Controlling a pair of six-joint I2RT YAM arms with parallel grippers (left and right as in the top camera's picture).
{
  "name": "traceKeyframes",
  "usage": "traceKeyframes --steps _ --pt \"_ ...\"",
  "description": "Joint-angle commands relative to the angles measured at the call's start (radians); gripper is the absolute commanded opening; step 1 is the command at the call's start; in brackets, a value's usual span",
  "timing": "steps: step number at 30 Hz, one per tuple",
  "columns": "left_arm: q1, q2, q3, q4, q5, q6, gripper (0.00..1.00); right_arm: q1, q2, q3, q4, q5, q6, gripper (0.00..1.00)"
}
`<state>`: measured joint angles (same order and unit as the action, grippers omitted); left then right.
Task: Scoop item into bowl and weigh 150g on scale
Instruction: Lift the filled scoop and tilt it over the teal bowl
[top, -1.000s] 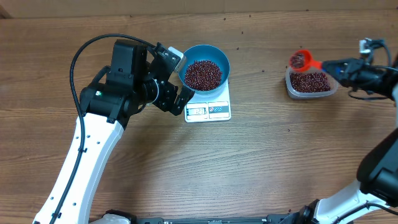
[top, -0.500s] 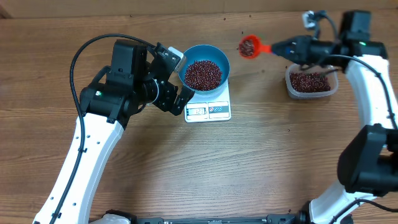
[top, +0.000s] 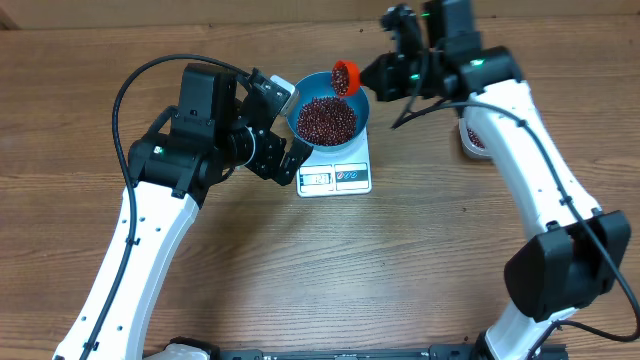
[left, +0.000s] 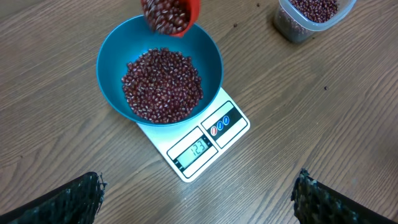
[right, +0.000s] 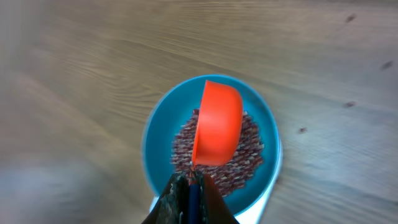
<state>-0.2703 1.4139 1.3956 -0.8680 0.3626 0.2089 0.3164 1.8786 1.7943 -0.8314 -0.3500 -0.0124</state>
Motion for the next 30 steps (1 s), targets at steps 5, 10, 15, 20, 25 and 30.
traceKeyframes --steps 5,10,15,20,25,30 --pt "0.002 -0.007 0.023 0.005 -0.007 -0.014 1.00 0.175 0.002 0.040 -0.004 0.589 -0.128 0.04" --pt "0.002 -0.007 0.023 0.005 -0.007 -0.014 0.99 0.234 0.002 0.040 0.001 0.674 -0.177 0.04" --pt "0.002 -0.007 0.023 0.005 -0.007 -0.014 1.00 0.239 0.002 0.040 -0.001 0.625 -0.177 0.04" --pt "0.002 -0.007 0.023 0.005 -0.007 -0.014 1.00 0.239 0.002 0.040 -0.001 0.572 -0.180 0.04" --pt "0.002 -0.007 0.023 0.005 -0.007 -0.014 0.99 0.239 0.002 0.040 -0.001 0.555 -0.180 0.04" --pt "0.002 -0.007 0.023 0.005 -0.007 -0.014 1.00 0.236 -0.003 0.041 -0.005 0.509 -0.180 0.04"
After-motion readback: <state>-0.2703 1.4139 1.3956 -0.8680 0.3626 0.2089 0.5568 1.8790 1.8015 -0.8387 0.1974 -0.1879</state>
